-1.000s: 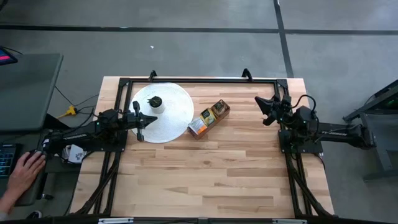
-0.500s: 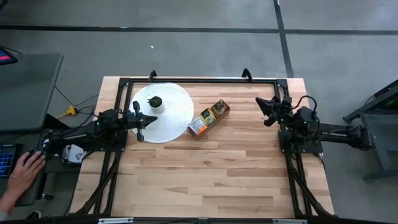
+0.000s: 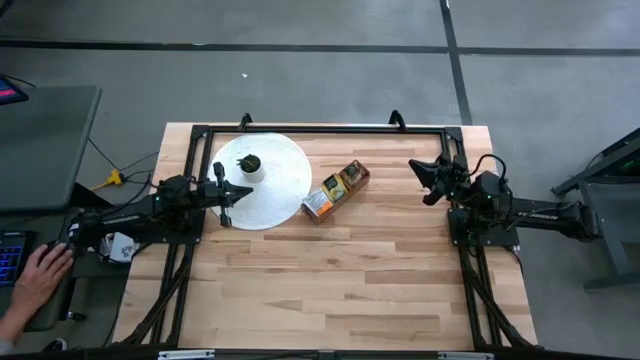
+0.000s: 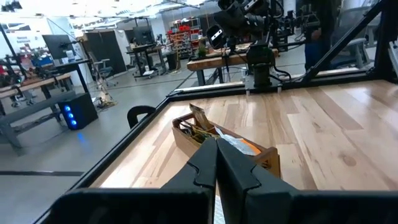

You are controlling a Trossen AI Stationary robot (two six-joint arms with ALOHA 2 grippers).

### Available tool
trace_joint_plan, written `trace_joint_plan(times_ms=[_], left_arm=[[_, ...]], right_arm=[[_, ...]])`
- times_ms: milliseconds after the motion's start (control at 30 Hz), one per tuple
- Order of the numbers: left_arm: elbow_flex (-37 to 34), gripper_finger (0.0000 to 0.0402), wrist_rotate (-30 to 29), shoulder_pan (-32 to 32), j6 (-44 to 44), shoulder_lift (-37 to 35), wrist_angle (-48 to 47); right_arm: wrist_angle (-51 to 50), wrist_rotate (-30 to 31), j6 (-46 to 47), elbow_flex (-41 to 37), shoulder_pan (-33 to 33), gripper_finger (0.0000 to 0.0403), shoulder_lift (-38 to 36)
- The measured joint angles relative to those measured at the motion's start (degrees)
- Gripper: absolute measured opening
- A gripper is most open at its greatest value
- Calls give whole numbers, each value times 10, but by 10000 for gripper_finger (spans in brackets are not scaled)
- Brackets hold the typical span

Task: Pick & Place Tea
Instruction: Return to Home Position

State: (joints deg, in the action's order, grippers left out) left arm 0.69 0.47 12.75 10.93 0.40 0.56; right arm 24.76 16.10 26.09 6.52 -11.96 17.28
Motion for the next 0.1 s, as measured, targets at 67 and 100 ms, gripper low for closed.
trace_joint_plan(times_ms=[67, 100], left_arm=[[0, 1, 0, 0, 8, 0, 0], [0, 1, 0, 0, 9, 0, 0]], right_arm=[[-10, 0, -1, 0, 0, 0, 0], [-14, 0, -1, 0, 0, 0, 0]])
